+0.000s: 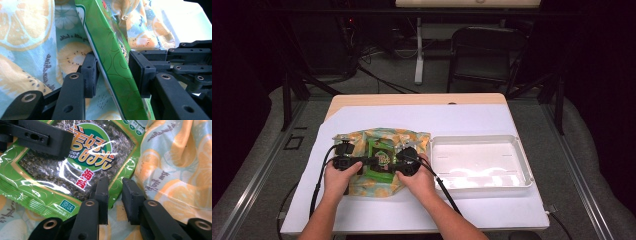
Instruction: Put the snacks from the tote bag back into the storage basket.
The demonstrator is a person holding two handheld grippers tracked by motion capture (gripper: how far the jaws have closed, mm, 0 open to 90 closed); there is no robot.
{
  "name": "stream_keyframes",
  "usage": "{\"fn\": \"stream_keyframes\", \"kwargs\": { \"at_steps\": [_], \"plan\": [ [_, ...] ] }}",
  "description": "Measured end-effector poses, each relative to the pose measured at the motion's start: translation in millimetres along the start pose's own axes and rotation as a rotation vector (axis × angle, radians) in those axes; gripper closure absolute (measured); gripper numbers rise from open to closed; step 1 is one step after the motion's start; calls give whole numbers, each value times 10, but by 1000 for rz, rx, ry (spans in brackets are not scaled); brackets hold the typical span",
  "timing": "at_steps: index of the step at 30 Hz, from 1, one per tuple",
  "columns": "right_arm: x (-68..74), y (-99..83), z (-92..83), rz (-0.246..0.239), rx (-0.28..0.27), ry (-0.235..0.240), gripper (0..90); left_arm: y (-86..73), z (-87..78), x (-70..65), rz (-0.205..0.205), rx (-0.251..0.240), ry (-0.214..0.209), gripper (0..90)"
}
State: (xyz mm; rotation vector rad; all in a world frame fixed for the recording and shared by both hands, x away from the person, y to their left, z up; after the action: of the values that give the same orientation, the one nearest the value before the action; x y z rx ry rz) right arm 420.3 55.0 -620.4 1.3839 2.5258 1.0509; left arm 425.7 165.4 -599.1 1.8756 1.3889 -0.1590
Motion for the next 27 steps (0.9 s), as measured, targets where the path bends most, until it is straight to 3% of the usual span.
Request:
{"fn": "stream_keyframes", "kwargs": {
  "at_steps": [14, 16, 27],
  "plan": [
    [-26, 4, -18, -3, 11, -2, 722, -4, -11, -15, 12, -8, 16, 621],
    [-24, 28, -29, 9, -8, 8, 714, -5, -11, -17, 12, -9, 19, 624],
    [100, 102, -289, -32, -73, 36, 667, -7, -22, -34, 25, -15, 29, 626]
  ]
}}
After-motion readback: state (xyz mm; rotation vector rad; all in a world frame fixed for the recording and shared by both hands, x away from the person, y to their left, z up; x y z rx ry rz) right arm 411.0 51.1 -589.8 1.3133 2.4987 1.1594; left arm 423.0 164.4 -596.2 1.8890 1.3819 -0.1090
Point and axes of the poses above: each handheld gripper's, and its own axes: z roughly forward along the jaws, y roughly out of its top, x roughly to its left, the point moved 10 cm from there along z, roughly forward along the jaws, and after that the axes turned 4 degrees about x, right-handed, at the moved point
